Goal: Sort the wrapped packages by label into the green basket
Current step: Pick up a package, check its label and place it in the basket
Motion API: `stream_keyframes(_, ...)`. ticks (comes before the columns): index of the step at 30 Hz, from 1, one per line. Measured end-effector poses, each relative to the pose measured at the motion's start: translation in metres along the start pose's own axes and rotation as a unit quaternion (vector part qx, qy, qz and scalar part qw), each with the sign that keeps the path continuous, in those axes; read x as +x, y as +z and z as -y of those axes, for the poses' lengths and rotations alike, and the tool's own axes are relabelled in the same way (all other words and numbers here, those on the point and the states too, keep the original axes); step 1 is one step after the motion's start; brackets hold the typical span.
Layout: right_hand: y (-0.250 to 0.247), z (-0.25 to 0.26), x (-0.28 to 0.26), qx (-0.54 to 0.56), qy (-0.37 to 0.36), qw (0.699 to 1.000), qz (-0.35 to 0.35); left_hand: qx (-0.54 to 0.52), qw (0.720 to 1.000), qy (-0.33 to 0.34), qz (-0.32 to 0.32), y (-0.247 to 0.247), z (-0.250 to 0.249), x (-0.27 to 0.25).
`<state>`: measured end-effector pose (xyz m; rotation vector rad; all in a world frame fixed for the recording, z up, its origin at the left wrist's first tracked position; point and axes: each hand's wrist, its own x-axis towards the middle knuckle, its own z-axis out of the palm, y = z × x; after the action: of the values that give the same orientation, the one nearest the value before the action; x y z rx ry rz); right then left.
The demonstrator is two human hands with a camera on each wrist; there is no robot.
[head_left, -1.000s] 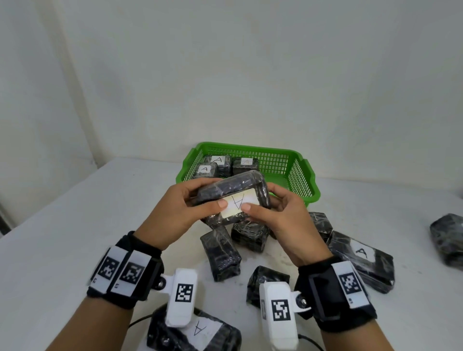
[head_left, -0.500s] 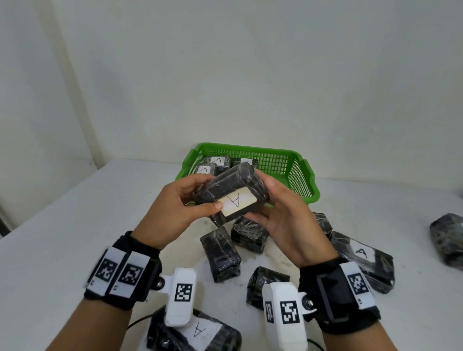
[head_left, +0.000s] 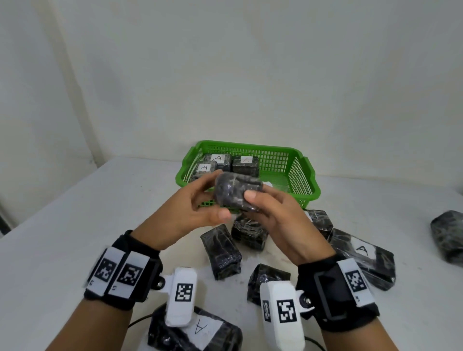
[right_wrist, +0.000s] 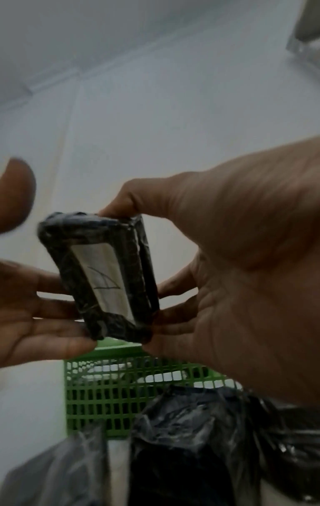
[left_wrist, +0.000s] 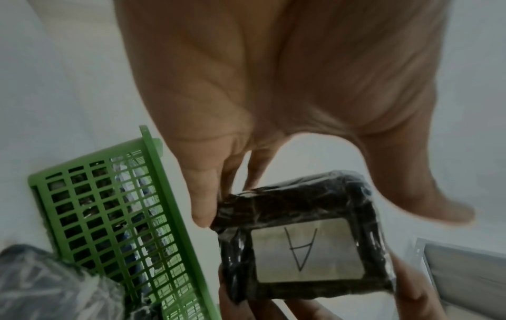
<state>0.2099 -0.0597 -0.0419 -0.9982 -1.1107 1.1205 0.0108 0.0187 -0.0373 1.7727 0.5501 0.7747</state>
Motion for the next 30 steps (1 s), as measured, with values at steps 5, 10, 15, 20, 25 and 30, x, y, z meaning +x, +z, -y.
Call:
stream_keyframes(5, -0.002, -0.007, 0.002, -0.048, 0.007, 0.999, -0.011, -0.042, 0.996, -0.025, -0.070, 0.005, 0.000, 0.004)
stream_keyframes(10, 0.003, -0.005, 0.000, -0.055, 0.018, 0.998, -0.022, -0.071, 0.994, -0.026, -0.077, 0.006, 0.002, 0.004)
stream_keyframes(15, 0.002, -0.006, 0.001, -0.045, 0.026, 0.999, -0.005, -0.077, 0.991, -0.031, -0.102, 0.005, 0.002, 0.005)
stream_keyframes(20, 0.003, -0.004, 0.000, -0.042, 0.006, 0.999, -0.025, -0.094, 0.992, -0.040, -0.076, 0.003, -0.001, 0.003)
stream_keyframes(25, 0.006, 0.002, -0.003, -0.045, 0.042, 0.998, -0.012, -0.097, 0.989, -0.022, -0.108, 0.002, 0.002, 0.006)
stream_keyframes(30, 0.003, 0.013, -0.009, -0.014, 0.090, 0.996, -0.003, -0.065, 0.995, 0.000, -0.079, 0.003, 0.002, 0.004)
